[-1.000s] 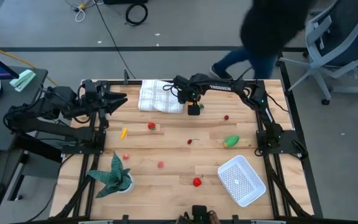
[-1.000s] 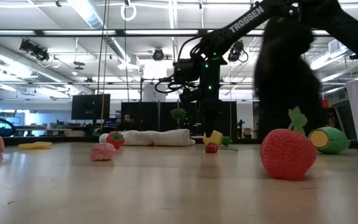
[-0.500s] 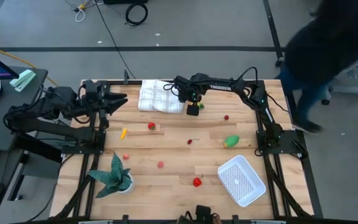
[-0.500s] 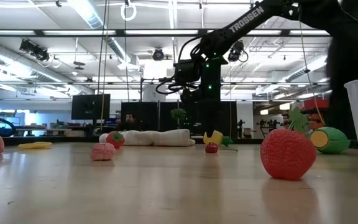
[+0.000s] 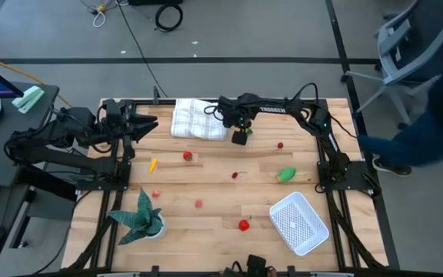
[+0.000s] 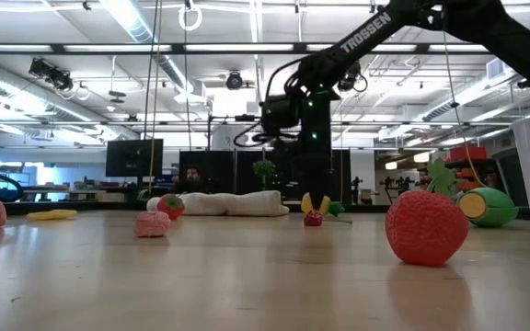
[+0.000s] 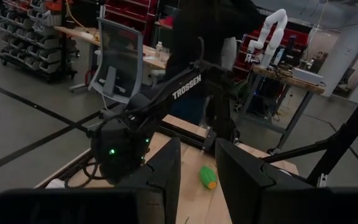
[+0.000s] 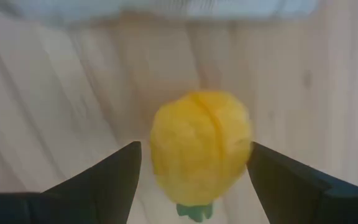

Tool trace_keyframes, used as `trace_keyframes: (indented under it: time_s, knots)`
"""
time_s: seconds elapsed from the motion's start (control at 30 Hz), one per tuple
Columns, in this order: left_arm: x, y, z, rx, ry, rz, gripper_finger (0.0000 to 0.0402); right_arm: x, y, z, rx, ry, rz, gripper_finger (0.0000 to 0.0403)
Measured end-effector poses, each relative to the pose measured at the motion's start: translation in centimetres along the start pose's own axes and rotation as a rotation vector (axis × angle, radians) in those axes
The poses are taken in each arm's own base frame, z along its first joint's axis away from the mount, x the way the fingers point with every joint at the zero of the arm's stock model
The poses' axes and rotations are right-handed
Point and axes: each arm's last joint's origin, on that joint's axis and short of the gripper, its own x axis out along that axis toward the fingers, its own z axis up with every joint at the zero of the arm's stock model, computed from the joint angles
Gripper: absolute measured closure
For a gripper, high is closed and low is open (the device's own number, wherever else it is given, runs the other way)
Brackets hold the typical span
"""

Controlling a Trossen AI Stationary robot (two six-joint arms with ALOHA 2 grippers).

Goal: Pick and placing Produce into tupperware
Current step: Put the pineapple into the white bin

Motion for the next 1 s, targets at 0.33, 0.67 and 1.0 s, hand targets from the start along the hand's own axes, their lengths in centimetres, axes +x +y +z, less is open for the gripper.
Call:
trace_keyframes:
  time_s: [0.33,0.67,1.0]
  knots:
    - [0.0,0.0,0.0,0.006,0.0,0.0,0.0294,1.5,0.6,-0.7,0.031,0.0,-0.046,0.0108]
    - [0.0,0.0,0.0,0.006,-0.001,0.0,0.0294,0.3,0.1,-0.1,0.035,-0.071,-0.077,0.0108]
    - [0.0,0.0,0.0,0.005,-0.001,0.0,0.0294,0.3,0.2,-0.1,0.042,-0.074,-0.071,0.0126]
